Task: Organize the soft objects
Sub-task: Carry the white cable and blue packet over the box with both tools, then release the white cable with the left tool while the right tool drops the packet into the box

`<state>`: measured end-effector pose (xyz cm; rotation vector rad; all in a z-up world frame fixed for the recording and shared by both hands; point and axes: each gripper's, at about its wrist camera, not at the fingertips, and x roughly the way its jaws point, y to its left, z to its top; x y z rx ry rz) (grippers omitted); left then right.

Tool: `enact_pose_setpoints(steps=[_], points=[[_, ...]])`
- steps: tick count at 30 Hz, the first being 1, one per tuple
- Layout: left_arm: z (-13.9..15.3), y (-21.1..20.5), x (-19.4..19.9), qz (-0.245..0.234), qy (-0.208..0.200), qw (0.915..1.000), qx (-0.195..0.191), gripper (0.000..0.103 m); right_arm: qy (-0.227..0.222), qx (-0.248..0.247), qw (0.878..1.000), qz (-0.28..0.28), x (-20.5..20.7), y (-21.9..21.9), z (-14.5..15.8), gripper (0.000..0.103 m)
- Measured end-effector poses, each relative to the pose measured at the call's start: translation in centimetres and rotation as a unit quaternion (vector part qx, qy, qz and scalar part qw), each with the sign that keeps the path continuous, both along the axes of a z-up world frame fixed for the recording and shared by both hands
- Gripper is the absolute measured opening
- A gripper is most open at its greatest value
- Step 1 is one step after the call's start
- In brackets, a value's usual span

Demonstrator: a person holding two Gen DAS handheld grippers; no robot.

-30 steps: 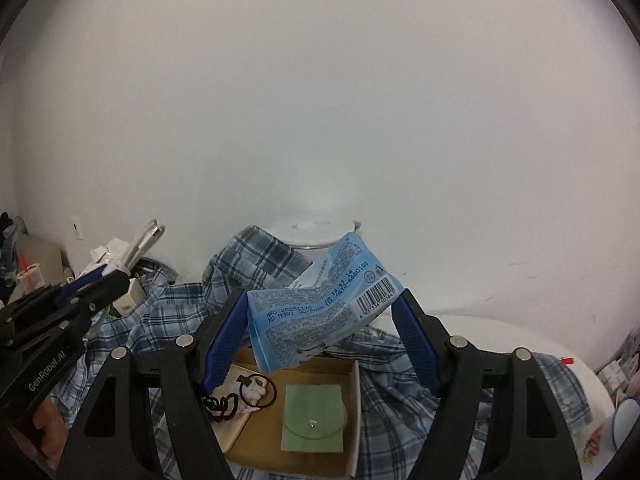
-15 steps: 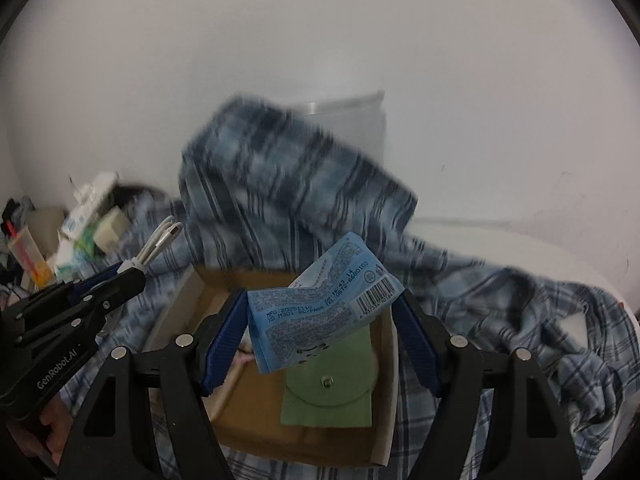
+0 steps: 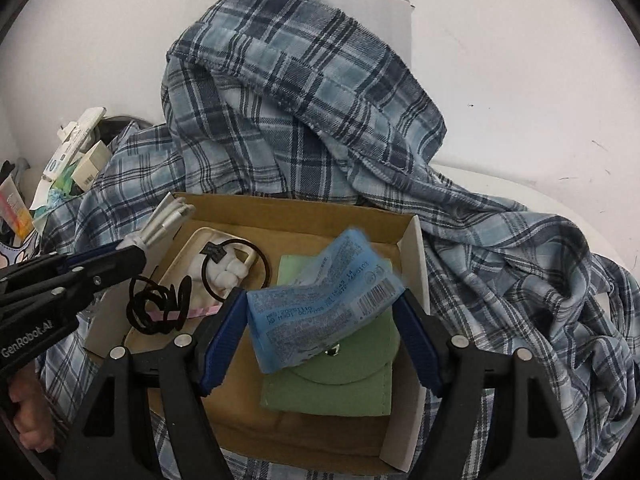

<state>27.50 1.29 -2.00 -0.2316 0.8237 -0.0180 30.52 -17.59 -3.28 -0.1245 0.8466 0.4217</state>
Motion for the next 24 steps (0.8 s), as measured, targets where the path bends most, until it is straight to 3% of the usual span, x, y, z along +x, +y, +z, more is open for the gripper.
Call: enact_pose_setpoints(steps=[3, 5, 6, 7, 8, 13, 16, 19, 24], points=[[-0.2, 0.0, 0.1, -0.002, 0.002, 1.0000, -0.009, 0.019, 0.003, -0.002, 1.000, 0.003, 0.0, 0.2, -0.1, 0.073], [0.1, -0.1, 0.0, -0.001, -0.007, 0.9999, -0.012, 0.041, 0.004, -0.007, 1.000, 0.005, 0.1, 0.4, -0.2, 0.073], [0.2, -0.2, 0.0, -0.003, -0.010, 0.9999, -0.012, 0.073, 0.005, -0.010, 1.000, 0.004, 0.1, 0.4, -0.3, 0.077], [0.4, -0.2, -0.1, -0.003, -0.015, 0.9998, -0.011, 0.085, 0.004, -0.013, 1.000, 0.003, 0.2, 0.4, -0.3, 0.080], [0.7, -0.3, -0.4, -0.002, -0.028, 0.9996, -0.009, 0.085, 0.002, -0.015, 1.000, 0.003, 0.2, 0.5, -0.3, 0.085], [2.3, -0.4, -1.5, 0.006, -0.072, 0.9974, 0.005, 0.086, -0.003, -0.015, 1.000, 0.008, 0.2, 0.6, -0.3, 0.088], [2.8, -0.6, -1.7, 0.009, -0.087, 0.9960, 0.022, 0.089, -0.015, -0.012, 1.000, 0.010, -0.1, 0.7, -0.1, 0.101], [3.3, -0.9, -2.1, 0.012, -0.105, 0.9937, 0.038, 0.103, -0.032, -0.027, 0.999, 0.006, -0.3, 1.1, 0.1, 0.102], [4.4, -0.6, -2.9, 0.021, -0.134, 0.9900, 0.039, 0.103, -0.057, -0.035, 0.998, -0.003, -0.7, 1.0, 1.0, 0.102]])
